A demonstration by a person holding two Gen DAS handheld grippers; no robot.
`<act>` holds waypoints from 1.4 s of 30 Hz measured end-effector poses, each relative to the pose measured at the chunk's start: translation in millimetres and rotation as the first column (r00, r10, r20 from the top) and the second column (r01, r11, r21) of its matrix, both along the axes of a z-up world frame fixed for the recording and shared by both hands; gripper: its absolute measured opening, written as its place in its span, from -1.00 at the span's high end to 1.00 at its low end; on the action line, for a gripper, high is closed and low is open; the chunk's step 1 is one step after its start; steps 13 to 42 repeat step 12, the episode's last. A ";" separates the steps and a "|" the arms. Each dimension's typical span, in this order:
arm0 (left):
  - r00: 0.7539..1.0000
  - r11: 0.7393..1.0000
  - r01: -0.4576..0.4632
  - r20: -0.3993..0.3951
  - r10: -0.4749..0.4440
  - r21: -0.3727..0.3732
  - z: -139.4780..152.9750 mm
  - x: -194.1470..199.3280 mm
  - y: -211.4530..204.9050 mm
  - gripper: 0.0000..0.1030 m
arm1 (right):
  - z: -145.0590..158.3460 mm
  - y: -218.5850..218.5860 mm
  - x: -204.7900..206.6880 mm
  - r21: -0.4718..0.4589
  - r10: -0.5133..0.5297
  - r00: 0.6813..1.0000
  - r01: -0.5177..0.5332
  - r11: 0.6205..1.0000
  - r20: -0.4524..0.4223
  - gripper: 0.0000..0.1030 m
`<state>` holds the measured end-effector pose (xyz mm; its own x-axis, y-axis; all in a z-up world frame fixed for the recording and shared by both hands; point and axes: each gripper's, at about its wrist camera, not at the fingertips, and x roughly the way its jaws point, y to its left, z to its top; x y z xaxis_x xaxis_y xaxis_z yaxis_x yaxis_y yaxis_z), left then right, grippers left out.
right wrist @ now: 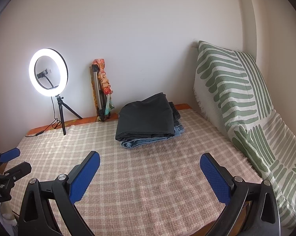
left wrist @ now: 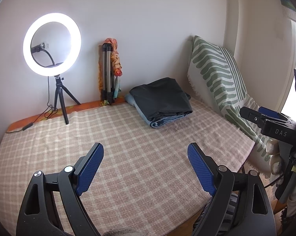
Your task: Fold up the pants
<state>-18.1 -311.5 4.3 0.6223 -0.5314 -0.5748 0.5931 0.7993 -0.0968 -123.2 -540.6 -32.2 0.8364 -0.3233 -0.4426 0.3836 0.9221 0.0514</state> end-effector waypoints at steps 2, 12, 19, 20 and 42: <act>1.000 1.000 -0.002 0.001 0.002 0.001 -0.2 0.6 0.4 -0.70 | -0.1 -0.9 0.5 -0.001 0.000 1.000 0.000 1.000 0.000 -1.00; 1.000 1.000 0.001 -0.006 -0.001 -0.004 -2.5 2.0 0.8 -0.70 | -2.4 0.9 1.0 -0.002 0.002 1.000 -0.002 1.000 -0.005 -1.00; 1.000 1.000 0.001 -0.006 -0.001 -0.004 -2.5 2.0 0.8 -0.70 | -2.4 0.9 1.0 -0.002 0.002 1.000 -0.002 1.000 -0.005 -1.00; 1.000 1.000 0.001 -0.006 -0.001 -0.004 -2.5 2.0 0.8 -0.70 | -2.4 0.9 1.0 -0.002 0.002 1.000 -0.002 1.000 -0.005 -1.00; 1.000 1.000 0.001 -0.006 -0.001 -0.004 -2.5 2.0 0.8 -0.70 | -2.4 0.9 1.0 -0.002 0.002 1.000 -0.002 1.000 -0.005 -1.00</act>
